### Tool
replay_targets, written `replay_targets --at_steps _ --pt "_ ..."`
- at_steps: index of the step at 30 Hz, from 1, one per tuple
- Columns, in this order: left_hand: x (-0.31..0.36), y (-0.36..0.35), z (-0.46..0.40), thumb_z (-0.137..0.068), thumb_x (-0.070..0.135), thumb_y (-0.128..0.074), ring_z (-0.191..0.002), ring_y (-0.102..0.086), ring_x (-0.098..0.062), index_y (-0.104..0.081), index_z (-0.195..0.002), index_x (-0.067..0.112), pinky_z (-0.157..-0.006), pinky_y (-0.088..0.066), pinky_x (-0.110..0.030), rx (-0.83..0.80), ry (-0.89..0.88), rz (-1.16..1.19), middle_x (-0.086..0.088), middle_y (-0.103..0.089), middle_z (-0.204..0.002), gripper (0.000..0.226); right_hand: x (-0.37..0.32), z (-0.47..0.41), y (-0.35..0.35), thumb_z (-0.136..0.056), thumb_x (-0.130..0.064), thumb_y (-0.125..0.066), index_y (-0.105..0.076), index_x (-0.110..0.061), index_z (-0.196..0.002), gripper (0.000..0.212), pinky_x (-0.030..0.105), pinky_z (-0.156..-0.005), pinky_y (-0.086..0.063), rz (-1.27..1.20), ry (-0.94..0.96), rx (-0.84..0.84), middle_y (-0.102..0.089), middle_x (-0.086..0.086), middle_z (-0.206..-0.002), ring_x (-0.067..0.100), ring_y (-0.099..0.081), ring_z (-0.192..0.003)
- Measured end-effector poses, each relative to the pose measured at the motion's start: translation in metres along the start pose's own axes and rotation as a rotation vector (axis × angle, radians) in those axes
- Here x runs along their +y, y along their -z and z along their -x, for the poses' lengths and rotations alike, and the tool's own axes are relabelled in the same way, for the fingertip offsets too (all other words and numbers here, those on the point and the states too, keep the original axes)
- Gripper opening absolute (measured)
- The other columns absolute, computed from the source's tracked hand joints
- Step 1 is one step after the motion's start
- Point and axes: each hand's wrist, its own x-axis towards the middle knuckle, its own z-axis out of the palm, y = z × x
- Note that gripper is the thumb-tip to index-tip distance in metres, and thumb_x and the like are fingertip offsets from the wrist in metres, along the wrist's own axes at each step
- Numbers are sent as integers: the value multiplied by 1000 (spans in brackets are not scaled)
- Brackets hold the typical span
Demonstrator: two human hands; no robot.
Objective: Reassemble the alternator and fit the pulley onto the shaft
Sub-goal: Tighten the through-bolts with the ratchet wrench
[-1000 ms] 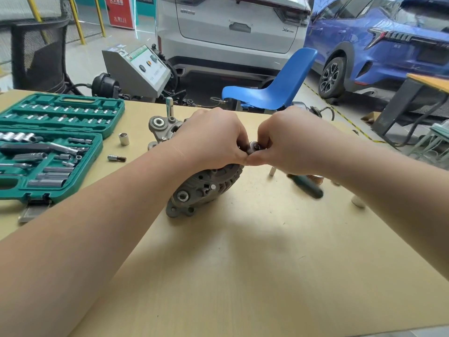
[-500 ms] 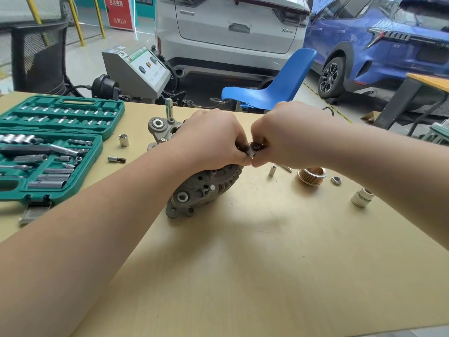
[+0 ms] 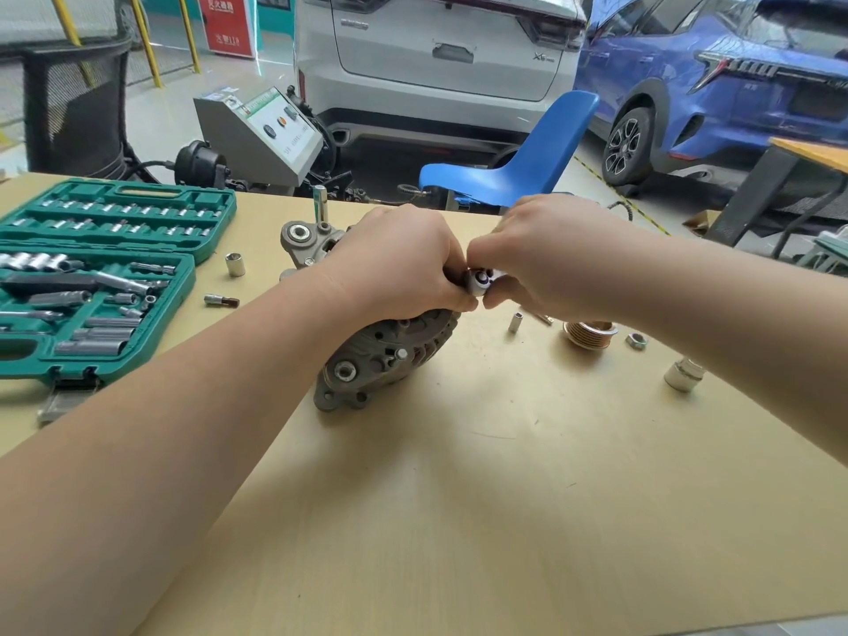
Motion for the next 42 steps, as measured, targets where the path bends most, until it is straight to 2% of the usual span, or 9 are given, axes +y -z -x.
replay_targets --at_steps 5,9,14,17,21,30,36,40,42 --pt "-1 -3 -3 -87 68 -72 -73 -65 -8 -87 -95 39 -56 -40 -23 9 2 -35 12 -78 -78 34 -9 1 -11 -85 -62 -74 -75 -21 -70 43 25 -49 -46 -710 -450 -70 -72 -6 -57 10 -67 -52" --pt "-2 3 -3 -85 67 -75 -76 -65 -7 -85 -93 44 -58 -41 -25 -55 12 14 17 -76 -77 27 -10 4 -18 -93 -47 -73 -73 -22 -86 27 31 -53 -44 -396 -317 49 -64 -4 -64 20 -60 -66" --pt "-7 25 -7 -91 50 -71 -82 -66 -5 -77 -103 61 -59 -46 -21 -305 2 27 24 -72 -89 18 3 6 -14 -101 -20 -66 -63 -16 -105 6 44 -93 -50 -32 108 108 -60 -7 -85 27 -58 -91" --pt "-11 36 -15 -89 54 -72 -79 -67 -1 -72 -111 67 -52 -46 -14 -376 1 -19 27 -71 -88 26 -1 5 -8 -94 -42 -75 -71 -24 -107 23 43 -81 -56 -328 -130 118 -66 -12 -83 23 -64 -92" --pt "-17 38 -26 -85 55 -81 -80 -66 15 -76 -110 59 -44 -45 -7 -432 -14 63 38 -70 -86 26 -13 5 -18 -79 -55 -83 -74 -21 -78 35 34 -57 -62 -809 -447 100 -74 -9 -63 9 -72 -61" --pt "-22 28 -27 -83 52 -83 -77 -64 18 -76 -100 64 -47 -49 -9 -356 -12 156 28 -75 -93 22 -24 6 -24 -89 -57 -74 -64 -25 -71 38 33 -54 -47 -625 -450 11 -69 -2 -67 18 -65 -65" --pt "-20 24 -24 -85 49 -82 -77 -66 11 -78 -102 59 -46 -45 -8 -319 5 149 29 -72 -95 20 -3 10 -25 -85 -54 -81 -74 -26 -85 28 41 -75 -63 -790 -538 79 -76 -7 -69 9 -73 -66" --pt "-20 25 -22 -82 55 -81 -77 -65 11 -73 -94 68 -55 -47 -13 -301 0 105 31 -72 -96 19 -12 14 -41 -91 -44 -78 -72 -29 -90 17 24 -55 -58 -868 -517 251 -73 -7 -80 8 -69 -68" --pt "-20 25 -23 -82 56 -81 -75 -65 11 -72 -85 67 -50 -46 -9 -296 1 105 30 -72 -95 15 -15 15 -47 -93 -40 -77 -70 -30 -94 12 30 -55 -59 -869 -492 300 -71 -9 -83 10 -70 -67"
